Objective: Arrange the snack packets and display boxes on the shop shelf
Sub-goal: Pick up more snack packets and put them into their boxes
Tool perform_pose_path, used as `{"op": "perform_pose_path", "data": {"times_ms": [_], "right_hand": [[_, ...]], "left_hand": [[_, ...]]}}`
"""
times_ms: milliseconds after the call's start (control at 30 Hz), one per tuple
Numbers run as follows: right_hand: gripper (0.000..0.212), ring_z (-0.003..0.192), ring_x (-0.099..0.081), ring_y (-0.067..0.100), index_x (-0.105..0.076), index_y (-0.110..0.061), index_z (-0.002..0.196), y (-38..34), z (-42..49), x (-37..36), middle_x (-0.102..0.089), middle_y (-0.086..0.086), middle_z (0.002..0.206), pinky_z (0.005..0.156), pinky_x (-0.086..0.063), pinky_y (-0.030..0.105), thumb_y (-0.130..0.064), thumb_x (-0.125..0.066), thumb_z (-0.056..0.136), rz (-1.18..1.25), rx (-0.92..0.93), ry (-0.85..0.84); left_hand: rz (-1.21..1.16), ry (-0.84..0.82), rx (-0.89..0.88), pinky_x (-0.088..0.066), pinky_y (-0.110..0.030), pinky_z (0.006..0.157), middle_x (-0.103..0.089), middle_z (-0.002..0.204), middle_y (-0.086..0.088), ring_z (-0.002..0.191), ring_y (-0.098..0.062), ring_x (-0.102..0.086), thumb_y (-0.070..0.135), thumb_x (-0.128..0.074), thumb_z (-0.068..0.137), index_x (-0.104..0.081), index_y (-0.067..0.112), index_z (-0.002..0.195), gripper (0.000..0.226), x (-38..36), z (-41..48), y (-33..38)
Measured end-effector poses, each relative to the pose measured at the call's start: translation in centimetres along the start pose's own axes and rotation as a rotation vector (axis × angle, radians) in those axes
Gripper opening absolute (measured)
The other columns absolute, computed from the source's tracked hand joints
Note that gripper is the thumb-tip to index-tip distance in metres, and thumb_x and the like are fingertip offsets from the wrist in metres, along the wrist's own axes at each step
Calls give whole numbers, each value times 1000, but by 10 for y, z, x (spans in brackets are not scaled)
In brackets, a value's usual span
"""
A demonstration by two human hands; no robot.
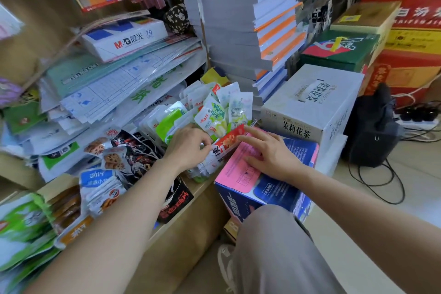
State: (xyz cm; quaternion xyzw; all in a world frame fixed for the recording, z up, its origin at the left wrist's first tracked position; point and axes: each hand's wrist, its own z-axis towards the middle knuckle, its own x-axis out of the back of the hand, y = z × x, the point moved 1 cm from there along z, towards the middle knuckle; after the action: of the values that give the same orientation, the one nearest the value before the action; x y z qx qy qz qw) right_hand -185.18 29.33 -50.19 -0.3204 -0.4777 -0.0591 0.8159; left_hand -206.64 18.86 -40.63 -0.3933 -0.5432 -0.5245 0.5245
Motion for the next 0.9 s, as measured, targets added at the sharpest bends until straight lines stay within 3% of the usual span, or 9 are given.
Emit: {"op": "perform_pose_path", "data": {"times_ms": [133, 200, 300, 500, 600, 733, 833, 900], "right_hand": [[58, 148, -25, 14, -36, -42, 150, -1, -1, 0, -20, -10, 164, 117, -21, 48, -45, -57, 95, -27, -6, -17], [60, 149, -24, 14, -34, -42, 150, -2, 0, 0, -18, -10, 165, 117, -21, 48, -44, -56, 95, -35, -6, -25], [61, 150, -23, 14, -30, -43, 152, -3, 0, 1, -14, -11, 165, 117, -21, 48, -45, -54, 96, -48, 3, -39], [64, 150, -21, 15, -27, -42, 153, -7, 0, 5, -12, -11, 166, 118, -18, 48, -46, -55, 95, -51, -11, -70], [64, 145, -30, 9, -42, -41, 147, -11, 2, 14, -22, -14, 163, 115, -23, 40, -38, -67, 89, 65, -45, -70], [49, 128, -54, 6, -65, -30, 128, -26, -1, 39, -56, -10, 142, 102, -39, 15, -20, -76, 82, 365, -206, 80], [40, 109, -61, -3, -70, -28, 120, -58, -6, 57, -69, -15, 119, 100, -49, 24, -30, -79, 81, 471, -237, 234], [53, 112, -58, -4, -65, -29, 127, -89, -8, 67, -65, -17, 124, 100, -47, 24, -39, -83, 78, 534, -175, 209]], "left_hand": [[-121, 144, 67, -41, -32, 62, -68, 81, 5, 75, -17, -60, 32, -61, 98, -67, 19, 85, 19, 7, -8, -7], [-136, 228, 92, -42, -32, 59, -67, 75, 6, 68, -16, -60, 31, -60, 98, -65, 19, 84, 19, 13, -13, -8], [-180, 325, 133, -54, -37, 67, -68, 75, 4, 72, -17, -65, 29, -62, 98, -67, 18, 86, 17, 21, -20, -8], [-365, 424, 278, -50, -27, 70, -70, 87, 3, 85, -16, -67, 26, -66, 97, -74, 13, 95, 15, 50, -29, -7], [-397, 432, 324, -55, -34, 79, -74, 93, 0, 89, -18, -68, 30, -66, 96, -76, 12, 95, 20, 63, -37, -13], [-469, 404, 322, -55, -34, 80, -71, 88, 7, 89, -15, -68, 31, -68, 95, -74, 16, 91, 16, 79, -61, -17], [-493, 331, 273, -48, -21, 70, -69, 88, 14, 86, -4, -66, 29, -70, 93, -73, 21, 88, 10, 87, -84, -14], [-491, 279, 219, -47, -20, 70, -71, 87, 14, 82, 1, -65, 29, -72, 91, -75, 20, 88, 10, 89, -100, -11]]}}
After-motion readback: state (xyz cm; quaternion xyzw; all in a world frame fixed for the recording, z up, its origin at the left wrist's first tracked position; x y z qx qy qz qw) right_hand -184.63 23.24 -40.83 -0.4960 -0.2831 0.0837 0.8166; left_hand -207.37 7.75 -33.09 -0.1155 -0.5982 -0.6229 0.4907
